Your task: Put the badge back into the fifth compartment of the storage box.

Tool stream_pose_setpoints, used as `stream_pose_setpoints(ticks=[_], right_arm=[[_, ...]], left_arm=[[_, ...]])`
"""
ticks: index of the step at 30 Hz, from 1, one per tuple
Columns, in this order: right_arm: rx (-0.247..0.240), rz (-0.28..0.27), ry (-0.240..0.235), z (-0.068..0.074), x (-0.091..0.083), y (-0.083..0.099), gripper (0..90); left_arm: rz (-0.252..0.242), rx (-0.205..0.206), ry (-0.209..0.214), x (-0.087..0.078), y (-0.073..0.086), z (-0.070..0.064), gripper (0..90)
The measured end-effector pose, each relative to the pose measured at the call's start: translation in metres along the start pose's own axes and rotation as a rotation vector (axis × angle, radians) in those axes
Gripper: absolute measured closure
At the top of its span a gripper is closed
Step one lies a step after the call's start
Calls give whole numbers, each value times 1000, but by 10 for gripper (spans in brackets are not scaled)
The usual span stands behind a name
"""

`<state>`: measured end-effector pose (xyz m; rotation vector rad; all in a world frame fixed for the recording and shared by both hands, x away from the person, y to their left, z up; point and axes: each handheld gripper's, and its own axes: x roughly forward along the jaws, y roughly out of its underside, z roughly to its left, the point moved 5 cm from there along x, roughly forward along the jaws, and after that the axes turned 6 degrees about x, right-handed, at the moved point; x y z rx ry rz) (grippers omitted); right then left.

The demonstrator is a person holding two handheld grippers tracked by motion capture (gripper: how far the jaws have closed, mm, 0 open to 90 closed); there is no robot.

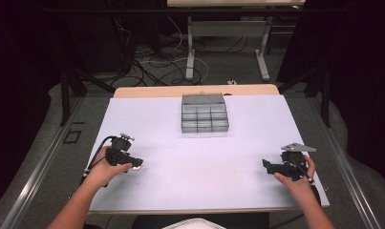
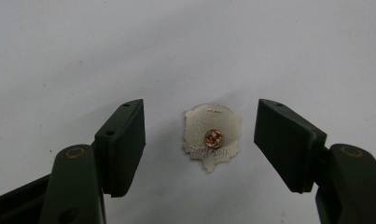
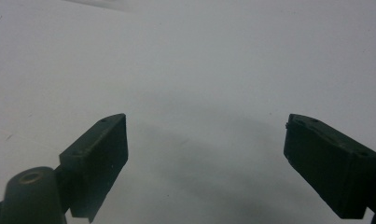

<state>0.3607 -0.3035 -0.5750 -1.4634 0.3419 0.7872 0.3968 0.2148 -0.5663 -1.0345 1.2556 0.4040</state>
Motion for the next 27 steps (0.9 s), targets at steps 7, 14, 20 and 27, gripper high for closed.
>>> stream_pose_setpoints(ticks=[7, 14, 20, 27], right_arm=[[-1, 5, -3, 1, 0, 0, 131], [-3, 5, -2, 1, 0, 0, 131], [1, 8, -1, 1, 1, 1, 131], [-5, 11, -2, 1, 1, 1, 131]], left_arm=[[28, 14, 5, 4, -3, -3, 365], [47, 26, 18, 8, -3, -5, 389], [60, 35, 24, 10, -2, -6, 427], [69, 50, 28, 11, -3, -7, 441]])
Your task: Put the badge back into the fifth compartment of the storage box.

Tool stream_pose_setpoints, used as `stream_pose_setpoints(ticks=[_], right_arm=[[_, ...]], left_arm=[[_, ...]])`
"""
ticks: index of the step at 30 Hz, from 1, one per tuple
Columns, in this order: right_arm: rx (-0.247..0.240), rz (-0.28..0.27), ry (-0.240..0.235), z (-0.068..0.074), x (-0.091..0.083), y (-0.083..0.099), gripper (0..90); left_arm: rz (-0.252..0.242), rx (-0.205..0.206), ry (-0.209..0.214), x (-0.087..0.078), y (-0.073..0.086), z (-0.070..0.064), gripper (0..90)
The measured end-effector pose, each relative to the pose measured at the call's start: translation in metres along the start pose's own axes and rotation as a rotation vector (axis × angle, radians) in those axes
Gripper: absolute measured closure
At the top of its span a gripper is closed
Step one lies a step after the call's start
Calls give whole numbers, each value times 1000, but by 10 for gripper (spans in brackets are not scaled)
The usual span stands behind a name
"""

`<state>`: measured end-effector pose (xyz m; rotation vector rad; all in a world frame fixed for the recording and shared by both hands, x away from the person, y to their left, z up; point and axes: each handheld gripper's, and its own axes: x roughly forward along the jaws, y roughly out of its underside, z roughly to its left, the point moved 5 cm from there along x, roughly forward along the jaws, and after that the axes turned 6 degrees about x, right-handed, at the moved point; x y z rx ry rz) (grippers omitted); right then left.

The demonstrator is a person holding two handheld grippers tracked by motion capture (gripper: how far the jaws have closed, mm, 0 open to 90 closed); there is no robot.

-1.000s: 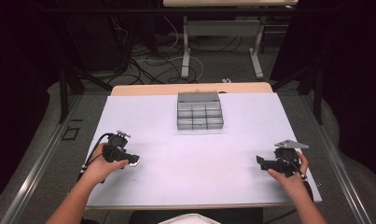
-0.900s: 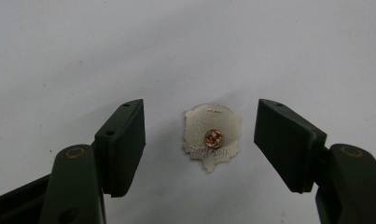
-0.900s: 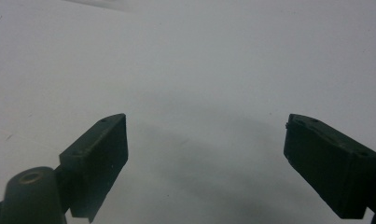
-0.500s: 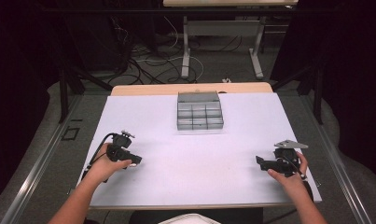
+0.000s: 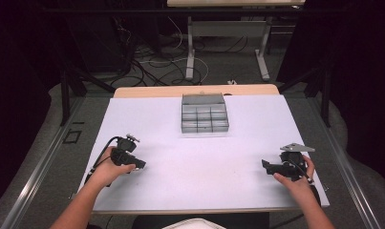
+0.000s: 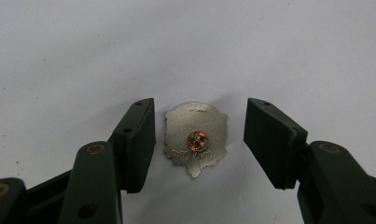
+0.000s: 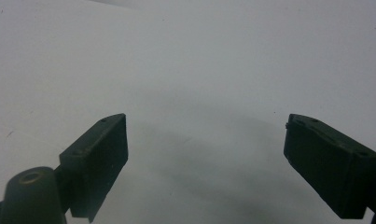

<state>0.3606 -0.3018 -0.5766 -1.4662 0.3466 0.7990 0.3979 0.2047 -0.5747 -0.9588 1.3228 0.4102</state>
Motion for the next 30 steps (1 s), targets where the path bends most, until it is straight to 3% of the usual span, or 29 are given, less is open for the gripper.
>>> stream_pose_setpoints(ticks=[10, 30], right_arm=[[-3, 3, -1, 0, 0, 0, 134], [-11, 12, 6, -1, 2, 1, 140]], left_arm=[[20, 43, -6, 4, 0, -2, 467], [35, 70, -29, 5, -1, -2, 537]])
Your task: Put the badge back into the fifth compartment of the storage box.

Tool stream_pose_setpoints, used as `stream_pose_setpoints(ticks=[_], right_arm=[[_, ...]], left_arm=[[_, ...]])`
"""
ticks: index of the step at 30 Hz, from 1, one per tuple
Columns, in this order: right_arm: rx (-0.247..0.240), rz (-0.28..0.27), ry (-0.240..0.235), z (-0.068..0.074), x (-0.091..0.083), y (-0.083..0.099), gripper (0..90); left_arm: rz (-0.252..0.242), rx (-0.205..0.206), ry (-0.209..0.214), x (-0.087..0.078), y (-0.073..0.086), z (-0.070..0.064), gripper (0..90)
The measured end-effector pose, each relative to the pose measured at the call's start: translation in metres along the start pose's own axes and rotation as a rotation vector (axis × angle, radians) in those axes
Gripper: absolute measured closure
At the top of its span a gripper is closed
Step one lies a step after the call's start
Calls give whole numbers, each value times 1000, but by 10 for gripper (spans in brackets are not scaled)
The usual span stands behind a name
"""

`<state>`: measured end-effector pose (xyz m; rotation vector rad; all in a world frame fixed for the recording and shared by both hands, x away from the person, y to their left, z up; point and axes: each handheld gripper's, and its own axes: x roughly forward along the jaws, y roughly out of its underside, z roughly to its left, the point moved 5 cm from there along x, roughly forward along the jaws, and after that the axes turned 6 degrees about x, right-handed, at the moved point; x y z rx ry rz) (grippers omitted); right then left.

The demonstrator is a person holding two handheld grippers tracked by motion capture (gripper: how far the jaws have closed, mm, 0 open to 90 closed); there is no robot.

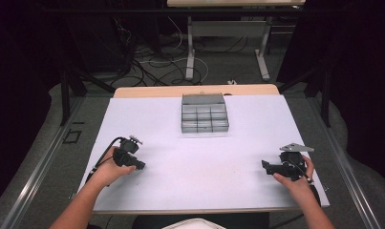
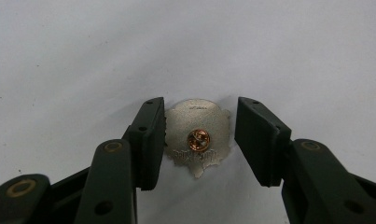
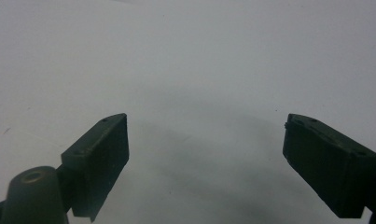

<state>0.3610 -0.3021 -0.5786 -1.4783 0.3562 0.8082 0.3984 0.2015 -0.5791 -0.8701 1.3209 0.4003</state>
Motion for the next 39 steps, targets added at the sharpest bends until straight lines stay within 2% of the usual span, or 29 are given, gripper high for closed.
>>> stream_pose_setpoints(ticks=[10, 20, 30, 33, 39], right_arm=[[7, 1, -3, 0, 1, 0, 141], [4, 5, -7, -1, 1, 1, 142], [3, 7, -2, -2, 1, 1, 143], [2, 6, -4, -1, 1, 1, 143], [2, 2, -5, -1, 1, 0, 143]], left_arm=[[-4, 9, -4, 0, -1, 1, 574], [-6, 0, 4, -1, 0, 2, 580], [-11, -4, -8, 0, -1, 1, 583], [0, 11, -13, -1, -1, 1, 583], [-12, 1, -24, 0, -3, 1, 584]])
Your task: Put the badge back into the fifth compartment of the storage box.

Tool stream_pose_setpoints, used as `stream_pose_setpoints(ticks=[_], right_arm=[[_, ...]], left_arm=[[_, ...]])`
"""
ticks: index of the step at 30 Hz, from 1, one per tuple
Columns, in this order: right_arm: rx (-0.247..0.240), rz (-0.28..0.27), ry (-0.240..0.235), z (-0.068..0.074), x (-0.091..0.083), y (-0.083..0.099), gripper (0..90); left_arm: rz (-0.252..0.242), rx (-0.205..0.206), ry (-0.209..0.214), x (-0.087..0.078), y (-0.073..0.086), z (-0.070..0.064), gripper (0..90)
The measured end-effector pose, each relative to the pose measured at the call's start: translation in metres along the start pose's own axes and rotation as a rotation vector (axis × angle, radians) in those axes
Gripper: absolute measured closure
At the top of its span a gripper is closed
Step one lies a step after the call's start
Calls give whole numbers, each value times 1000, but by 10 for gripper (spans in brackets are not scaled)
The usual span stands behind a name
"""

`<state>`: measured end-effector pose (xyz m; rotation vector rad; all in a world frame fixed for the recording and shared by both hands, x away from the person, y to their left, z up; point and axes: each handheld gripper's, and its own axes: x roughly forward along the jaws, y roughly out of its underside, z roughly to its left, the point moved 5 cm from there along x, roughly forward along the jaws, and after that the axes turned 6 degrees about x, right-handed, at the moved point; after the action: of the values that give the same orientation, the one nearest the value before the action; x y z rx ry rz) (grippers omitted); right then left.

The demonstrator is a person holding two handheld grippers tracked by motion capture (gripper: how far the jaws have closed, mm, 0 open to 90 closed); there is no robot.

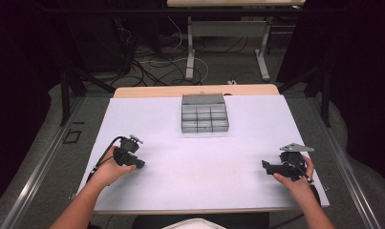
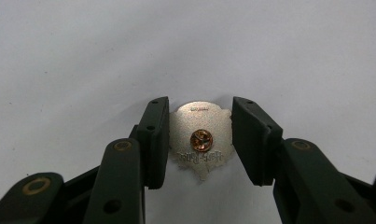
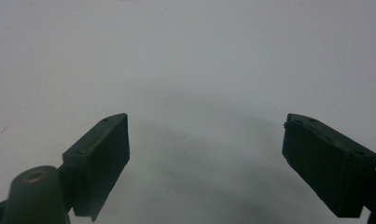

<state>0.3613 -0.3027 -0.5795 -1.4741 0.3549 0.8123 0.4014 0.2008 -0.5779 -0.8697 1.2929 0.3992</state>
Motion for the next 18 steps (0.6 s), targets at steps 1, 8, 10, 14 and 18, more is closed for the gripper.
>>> stream_pose_setpoints(ticks=[1, 8, 10, 14, 18], right_arm=[[0, -1, 1, 0, 0, 0, 143], [-1, -1, 2, 0, 0, 0, 143], [-2, 0, 2, 1, 0, 0, 143], [4, -4, 2, 1, 0, -1, 143], [3, -5, 6, 1, 0, -1, 143]], left_arm=[[1, -4, -2, 0, 0, 0, 584], [-9, -22, -15, -2, -4, 2, 584], [-10, -23, -21, -2, -4, 3, 584], [-16, -30, -21, -4, -6, 4, 584], [-30, -37, -24, -5, -10, 5, 584]])
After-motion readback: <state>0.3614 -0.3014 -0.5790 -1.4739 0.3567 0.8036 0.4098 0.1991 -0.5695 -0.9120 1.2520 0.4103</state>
